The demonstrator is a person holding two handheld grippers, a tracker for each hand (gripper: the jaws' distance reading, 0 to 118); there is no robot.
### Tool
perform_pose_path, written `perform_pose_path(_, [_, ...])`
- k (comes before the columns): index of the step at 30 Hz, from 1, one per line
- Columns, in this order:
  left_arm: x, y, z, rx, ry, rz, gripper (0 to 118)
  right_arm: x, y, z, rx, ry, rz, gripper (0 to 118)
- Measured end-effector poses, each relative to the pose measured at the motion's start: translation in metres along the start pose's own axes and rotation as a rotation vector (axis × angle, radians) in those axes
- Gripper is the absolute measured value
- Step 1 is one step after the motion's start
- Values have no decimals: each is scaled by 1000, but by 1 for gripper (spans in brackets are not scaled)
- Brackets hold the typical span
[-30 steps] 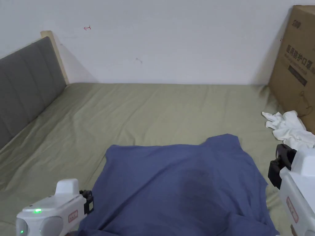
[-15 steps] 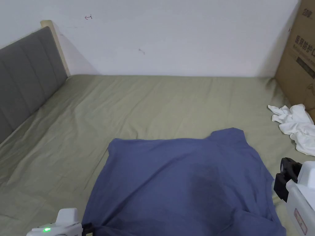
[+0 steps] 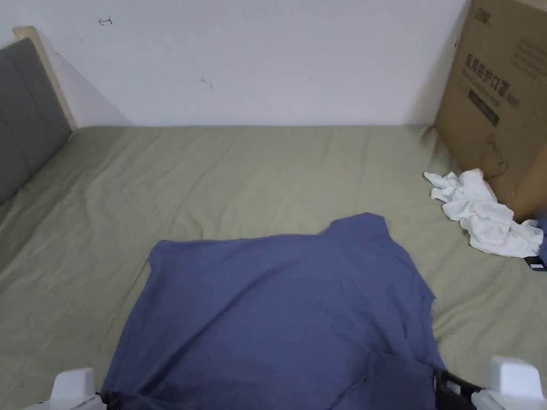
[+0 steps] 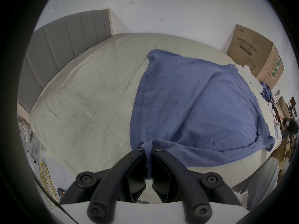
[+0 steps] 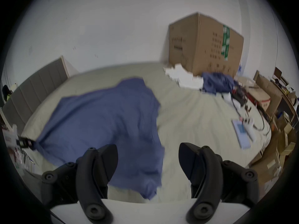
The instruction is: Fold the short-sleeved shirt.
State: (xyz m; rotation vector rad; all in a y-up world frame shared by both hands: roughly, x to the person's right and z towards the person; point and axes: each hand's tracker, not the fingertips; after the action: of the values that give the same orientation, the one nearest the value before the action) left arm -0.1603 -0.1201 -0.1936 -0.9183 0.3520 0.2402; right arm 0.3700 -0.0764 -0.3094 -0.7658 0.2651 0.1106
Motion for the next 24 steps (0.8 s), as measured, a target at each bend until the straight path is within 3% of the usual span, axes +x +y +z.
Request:
perform_pose_path(6, [-1, 5, 8, 23, 5, 1, 3, -6, -47, -22, -139, 0, -41, 81])
perform_pose_path(9, [0, 5, 9, 21, 9, -5, 3, -16, -48, -23, -153, 16, -54, 75])
perform_pose_path(12, [0, 4, 9, 17, 11, -8, 3, -20, -45, -27, -158, 50, -56, 51])
perform_pose_path(14, [2, 4, 10, 17, 12, -10, 3, -21, -44, -31, -175, 89, -61, 12])
perform_pose_path(15, [2, 4, 10, 18, 12, -10, 3, -17, -46, -35, -176, 101, -58, 4])
perform_pose_path(18, [1, 6, 12, 25, 14, -8, 3, -23, -40, -24, -158, 89, -7, 3])
perform_pose_path(24, [-9, 19, 16, 66, 3, 25, 3, -10, -7, 5, -42, 118, -10, 3])
